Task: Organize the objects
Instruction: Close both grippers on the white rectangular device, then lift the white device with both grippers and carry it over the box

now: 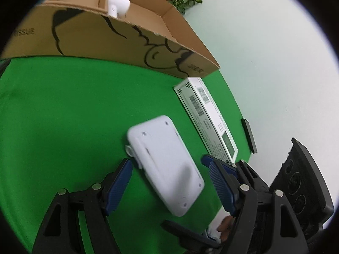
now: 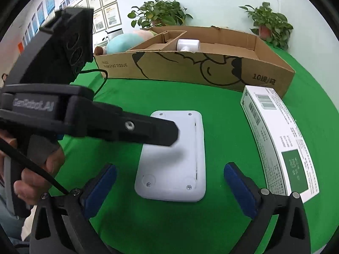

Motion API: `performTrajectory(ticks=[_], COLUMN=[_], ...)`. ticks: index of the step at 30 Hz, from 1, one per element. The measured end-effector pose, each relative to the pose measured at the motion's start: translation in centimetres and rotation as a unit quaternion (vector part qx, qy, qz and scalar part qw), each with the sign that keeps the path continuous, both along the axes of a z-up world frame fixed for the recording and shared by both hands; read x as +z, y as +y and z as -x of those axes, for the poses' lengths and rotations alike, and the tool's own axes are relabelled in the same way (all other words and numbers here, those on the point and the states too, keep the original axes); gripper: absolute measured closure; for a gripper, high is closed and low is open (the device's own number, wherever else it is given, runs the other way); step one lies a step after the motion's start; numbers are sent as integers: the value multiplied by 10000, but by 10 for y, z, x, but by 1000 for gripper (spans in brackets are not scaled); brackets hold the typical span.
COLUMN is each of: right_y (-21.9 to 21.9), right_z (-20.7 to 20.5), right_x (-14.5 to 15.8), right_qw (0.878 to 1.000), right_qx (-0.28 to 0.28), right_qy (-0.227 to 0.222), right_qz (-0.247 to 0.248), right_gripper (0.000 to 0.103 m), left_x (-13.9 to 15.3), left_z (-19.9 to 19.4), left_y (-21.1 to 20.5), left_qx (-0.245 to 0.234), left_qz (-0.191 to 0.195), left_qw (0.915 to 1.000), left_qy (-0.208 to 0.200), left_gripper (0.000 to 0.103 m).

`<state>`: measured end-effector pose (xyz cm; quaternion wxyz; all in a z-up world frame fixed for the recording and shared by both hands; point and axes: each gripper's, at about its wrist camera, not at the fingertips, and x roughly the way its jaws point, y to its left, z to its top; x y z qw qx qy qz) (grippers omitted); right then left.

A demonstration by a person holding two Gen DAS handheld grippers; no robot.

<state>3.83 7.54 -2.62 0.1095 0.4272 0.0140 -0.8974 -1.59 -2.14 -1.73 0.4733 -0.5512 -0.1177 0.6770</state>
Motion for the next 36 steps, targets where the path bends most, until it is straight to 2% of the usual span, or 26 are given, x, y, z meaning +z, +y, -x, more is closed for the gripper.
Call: performTrajectory(ticks=[2, 6, 8, 10, 13, 15, 16, 17, 20, 26, 36], right_y=[-1, -3, -6, -8, -13, -15, -15, -14, -12, -10, -7], right_z=[4, 6, 6, 8, 6, 2, 0, -3, -7, -10, 30], right_x=[-3, -11, -13, -15, -16, -15, -15, -16, -16, 9, 107], right_qw=[10000, 9997, 9997, 9997, 9992, 9990, 9991, 9992, 9992, 9984, 9894], right_qx=[50, 141, 134, 61, -141, -182, -202, -226, -366, -518, -620], right_qy=[-65, -197, -183, -192, -185, -179, -176, -167, -166, 240, 1314], right_qz=[31, 66, -47, -111, -316, -354, -328, -296, -91, 31, -31], right_gripper=[3, 20, 21, 26, 38, 38, 39, 39, 39, 39, 39], left_x=[-1, -2, -2, -5, -7, -6, -7, -7, 3, 46, 153], left_z=[-1, -4, -6, -9, -11, -14, -15, -17, -22, -20, 14], left_y=[1, -1, -4, -6, -11, -12, -11, -11, -9, -4, 15], left_qx=[23, 138, 249, 320, 406, 391, 360, 334, 300, 287, 262], left_qz=[-74, -85, -20, 67, 117, 125, 99, 19, 134, -1, -406], left_qw=[9999, 9998, 9997, 9994, 9991, 9991, 9993, 9994, 9994, 9980, 9866], left_qy=[-72, -78, -48, -74, -44, -40, -78, -131, 71, 563, 1556], left_gripper=[30, 38, 48, 65, 70, 70, 75, 76, 77, 77, 78])
